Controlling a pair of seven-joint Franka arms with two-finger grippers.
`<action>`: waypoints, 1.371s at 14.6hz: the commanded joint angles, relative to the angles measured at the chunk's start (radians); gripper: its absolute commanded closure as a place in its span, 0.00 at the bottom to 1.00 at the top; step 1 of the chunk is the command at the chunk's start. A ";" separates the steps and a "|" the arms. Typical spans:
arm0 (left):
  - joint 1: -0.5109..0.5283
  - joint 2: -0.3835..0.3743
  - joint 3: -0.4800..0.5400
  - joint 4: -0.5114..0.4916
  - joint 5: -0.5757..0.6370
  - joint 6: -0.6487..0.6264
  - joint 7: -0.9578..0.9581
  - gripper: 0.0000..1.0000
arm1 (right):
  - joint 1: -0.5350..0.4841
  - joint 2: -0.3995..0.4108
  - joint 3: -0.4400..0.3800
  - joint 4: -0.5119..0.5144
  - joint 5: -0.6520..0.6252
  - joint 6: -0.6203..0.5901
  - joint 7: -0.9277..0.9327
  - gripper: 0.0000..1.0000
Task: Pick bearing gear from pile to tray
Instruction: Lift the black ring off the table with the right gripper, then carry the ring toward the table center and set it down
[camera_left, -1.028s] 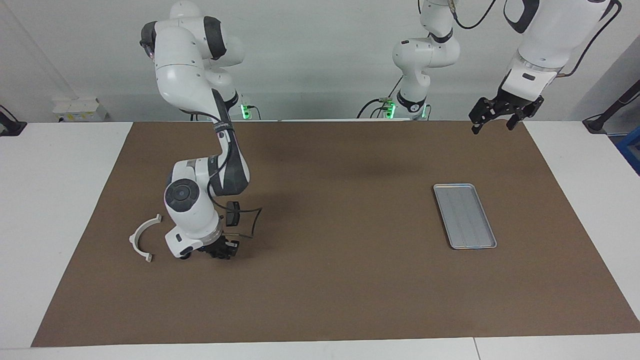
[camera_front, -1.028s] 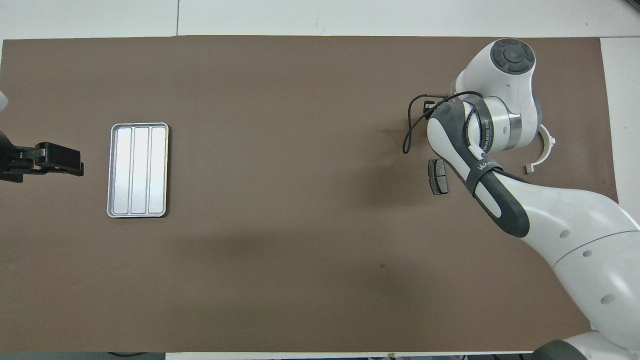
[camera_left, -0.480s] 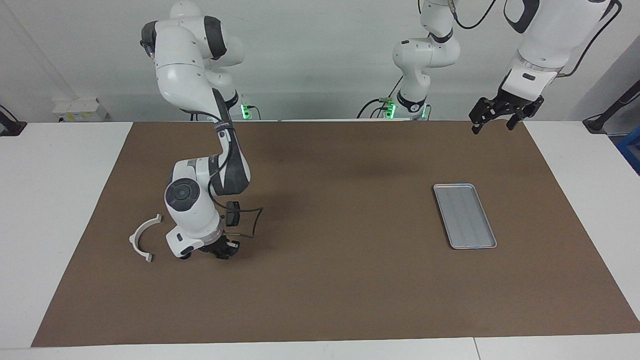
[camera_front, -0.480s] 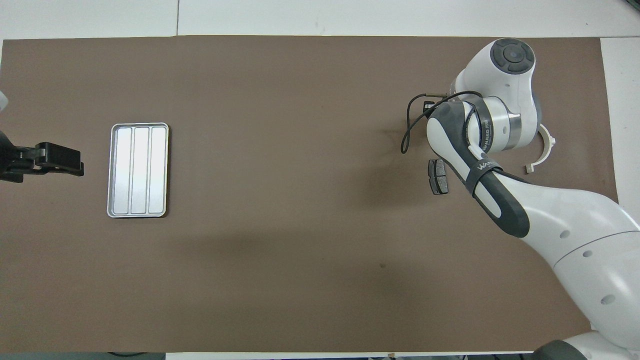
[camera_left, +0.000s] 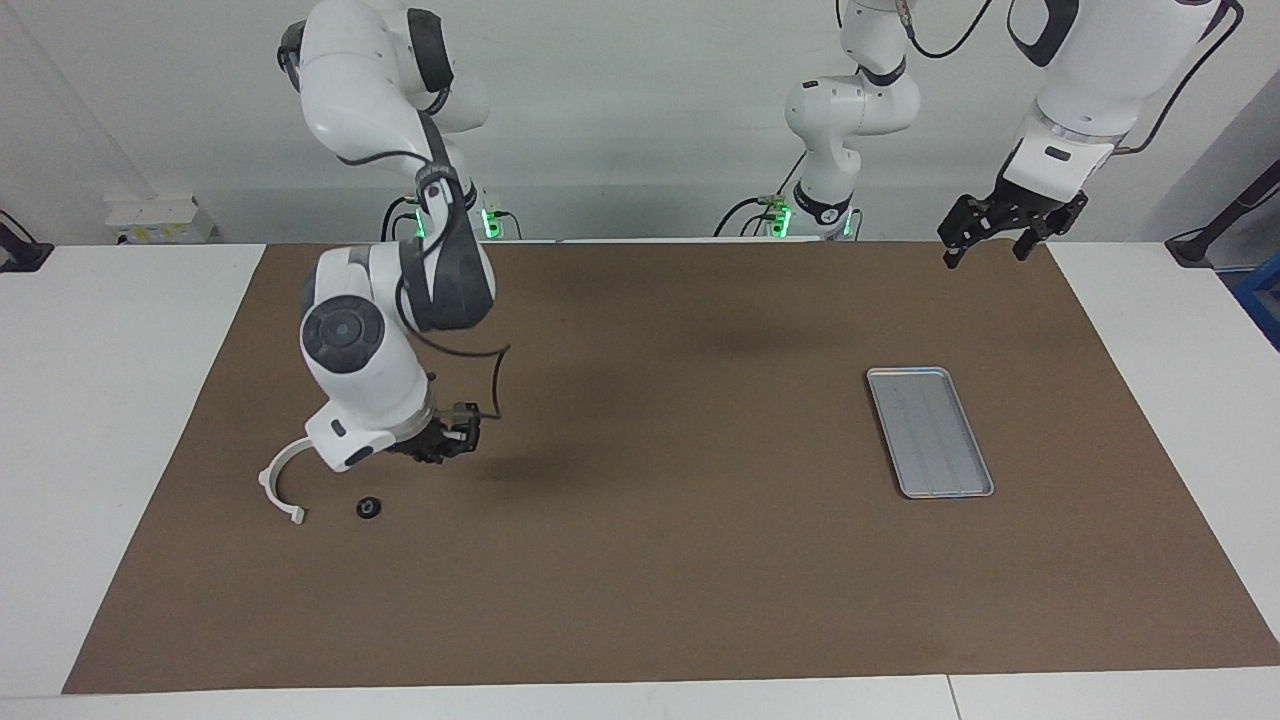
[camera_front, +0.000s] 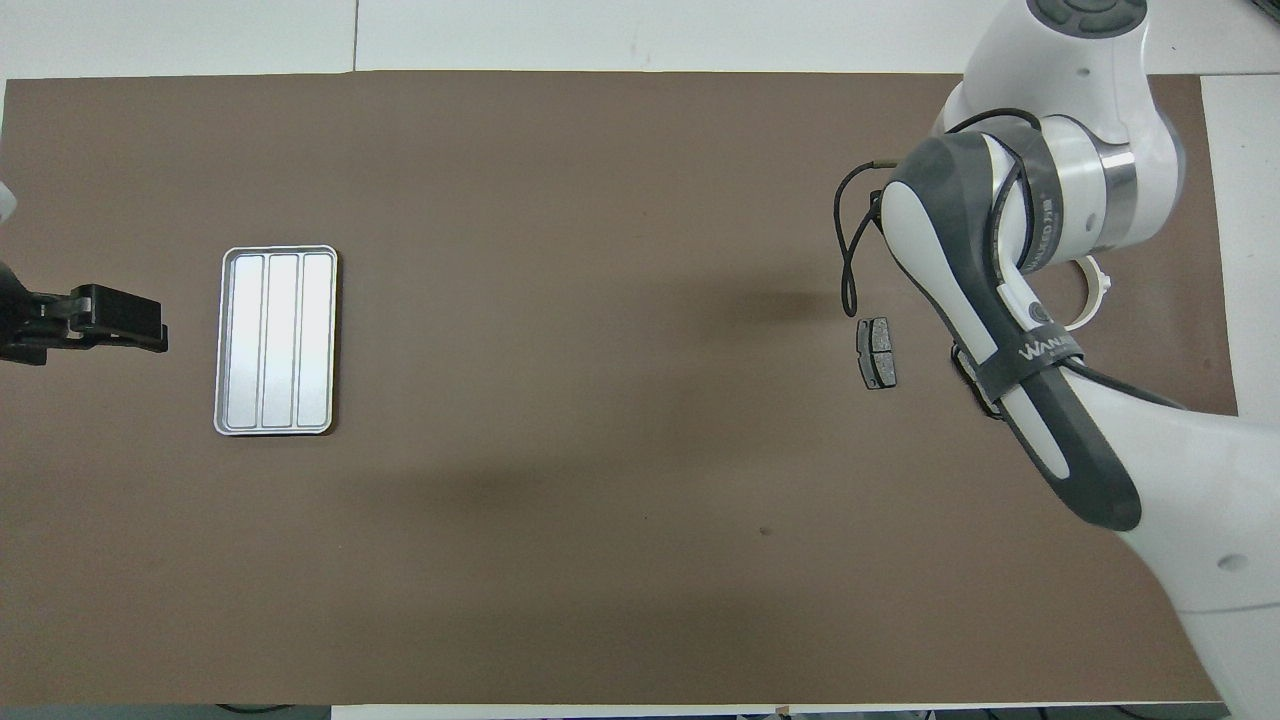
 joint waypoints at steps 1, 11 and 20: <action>-0.001 -0.009 0.000 -0.011 0.020 0.004 0.012 0.00 | 0.118 -0.008 0.018 0.140 0.023 -0.149 0.197 1.00; -0.001 -0.009 0.000 -0.011 0.020 0.004 0.012 0.00 | 0.467 0.053 0.033 0.070 0.097 0.149 1.014 1.00; -0.001 -0.009 0.000 -0.011 0.020 0.004 0.012 0.00 | 0.513 0.194 0.032 -0.083 -0.015 0.456 1.082 1.00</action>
